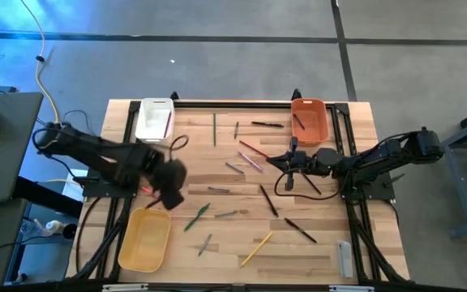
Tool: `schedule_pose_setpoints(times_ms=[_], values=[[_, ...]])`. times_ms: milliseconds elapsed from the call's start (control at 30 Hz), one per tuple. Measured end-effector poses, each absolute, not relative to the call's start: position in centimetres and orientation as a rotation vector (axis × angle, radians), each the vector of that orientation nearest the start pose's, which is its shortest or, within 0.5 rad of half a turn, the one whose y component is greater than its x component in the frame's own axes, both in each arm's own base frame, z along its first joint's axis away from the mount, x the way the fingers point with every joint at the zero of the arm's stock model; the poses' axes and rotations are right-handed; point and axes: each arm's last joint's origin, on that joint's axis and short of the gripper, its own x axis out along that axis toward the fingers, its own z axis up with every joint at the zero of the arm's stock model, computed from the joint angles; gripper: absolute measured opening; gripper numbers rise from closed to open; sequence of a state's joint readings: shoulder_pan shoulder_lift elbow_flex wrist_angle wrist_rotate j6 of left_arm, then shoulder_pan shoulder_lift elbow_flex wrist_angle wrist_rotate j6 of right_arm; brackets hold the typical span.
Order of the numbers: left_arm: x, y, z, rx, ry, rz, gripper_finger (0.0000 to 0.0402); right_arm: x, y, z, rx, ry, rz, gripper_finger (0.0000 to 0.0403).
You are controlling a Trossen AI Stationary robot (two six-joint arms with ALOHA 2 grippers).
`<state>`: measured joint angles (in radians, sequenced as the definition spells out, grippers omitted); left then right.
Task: Sort crayons/erasers/pens/pencils in bins
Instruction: Put the middle left black pen into the yellow bin
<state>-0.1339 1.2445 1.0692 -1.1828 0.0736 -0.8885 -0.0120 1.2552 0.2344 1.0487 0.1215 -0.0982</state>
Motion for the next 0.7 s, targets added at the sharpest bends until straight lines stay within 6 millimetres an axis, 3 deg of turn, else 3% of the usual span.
schedule_pose_setpoints(times_ms=[200, 400, 533, 700], values=[[18.1, -8.7, 27.0, -0.785, 1.343, 0.525, 0.0009, 21.4, -0.6, 17.8, -0.097, -0.008, -0.133, 0.0000], [15.8, -13.7, 24.3, -0.933, 1.305, 0.543, 0.0009, 21.4, -0.6, 17.8, -0.096, -0.006, -0.133, 0.0000], [14.6, -15.1, 22.8, -1.002, 1.200, 0.599, 0.0009, 21.4, -0.6, 17.8, -0.094, -0.007, -0.133, 0.0000], [13.6, -15.3, 21.3, -1.044, 1.127, 0.679, 0.0009, 21.4, -0.6, 17.9, -0.086, -0.015, -0.133, 0.0000]])
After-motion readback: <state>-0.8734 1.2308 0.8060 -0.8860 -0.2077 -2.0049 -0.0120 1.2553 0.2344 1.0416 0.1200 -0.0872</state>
